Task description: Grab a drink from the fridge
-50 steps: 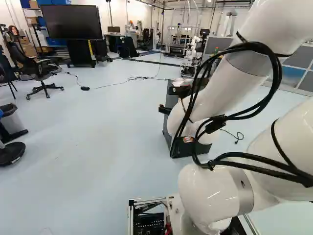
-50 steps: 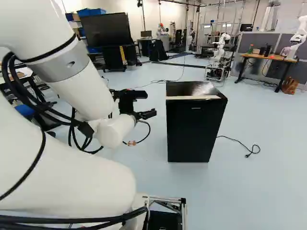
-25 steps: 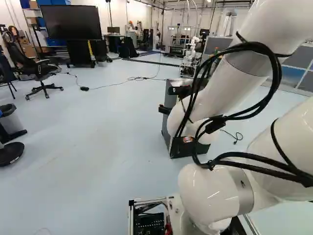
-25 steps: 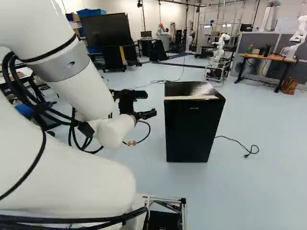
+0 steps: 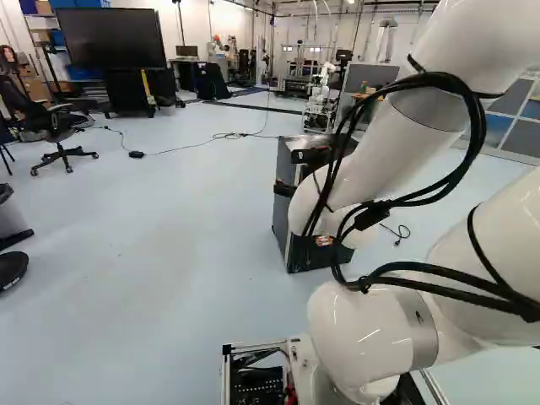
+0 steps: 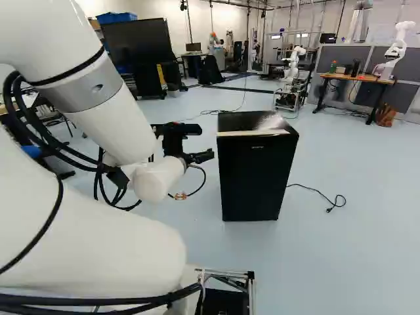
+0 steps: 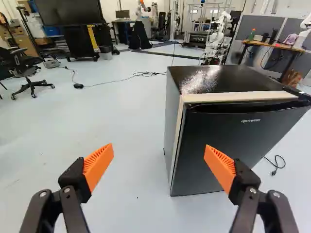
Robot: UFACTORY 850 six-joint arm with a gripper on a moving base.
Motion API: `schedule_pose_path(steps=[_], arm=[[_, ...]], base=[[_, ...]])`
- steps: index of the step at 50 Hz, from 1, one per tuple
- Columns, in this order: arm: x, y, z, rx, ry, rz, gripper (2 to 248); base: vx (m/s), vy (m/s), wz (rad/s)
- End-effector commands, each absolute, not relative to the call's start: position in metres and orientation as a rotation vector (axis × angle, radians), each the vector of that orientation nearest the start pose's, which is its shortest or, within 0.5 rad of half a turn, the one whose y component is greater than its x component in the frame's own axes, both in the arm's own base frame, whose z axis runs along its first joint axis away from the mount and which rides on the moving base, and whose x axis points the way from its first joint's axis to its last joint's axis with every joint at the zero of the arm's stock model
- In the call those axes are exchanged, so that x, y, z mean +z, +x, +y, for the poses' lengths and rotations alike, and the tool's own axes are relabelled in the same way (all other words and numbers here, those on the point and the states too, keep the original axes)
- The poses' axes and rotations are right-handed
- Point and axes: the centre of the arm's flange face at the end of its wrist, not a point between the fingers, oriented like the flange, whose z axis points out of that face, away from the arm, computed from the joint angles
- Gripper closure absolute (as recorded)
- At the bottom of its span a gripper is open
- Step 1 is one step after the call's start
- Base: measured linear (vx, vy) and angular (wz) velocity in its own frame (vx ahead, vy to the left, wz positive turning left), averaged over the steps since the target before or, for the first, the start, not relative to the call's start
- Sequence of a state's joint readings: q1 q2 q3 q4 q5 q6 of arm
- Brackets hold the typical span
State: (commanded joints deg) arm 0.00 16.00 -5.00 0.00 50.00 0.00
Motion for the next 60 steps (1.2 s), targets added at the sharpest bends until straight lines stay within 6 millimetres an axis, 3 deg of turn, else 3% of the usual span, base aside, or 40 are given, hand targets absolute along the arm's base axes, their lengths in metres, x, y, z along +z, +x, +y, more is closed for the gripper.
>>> schedule_pose_path(steps=[15, 33, 60], arm=[[0.366, 0.273, 0.002, -1.82, -2.555, -0.01, 3], [0.37, 0.303, 0.015, -1.793, -2.548, -0.039, 3], [0.357, 0.317, 0.03, -1.81, -2.557, 0.203, 3]], base=[[0.0, 0.0, 0.0], [0.0, 0.0, 0.0], [0.0, 0.0, 0.0]])
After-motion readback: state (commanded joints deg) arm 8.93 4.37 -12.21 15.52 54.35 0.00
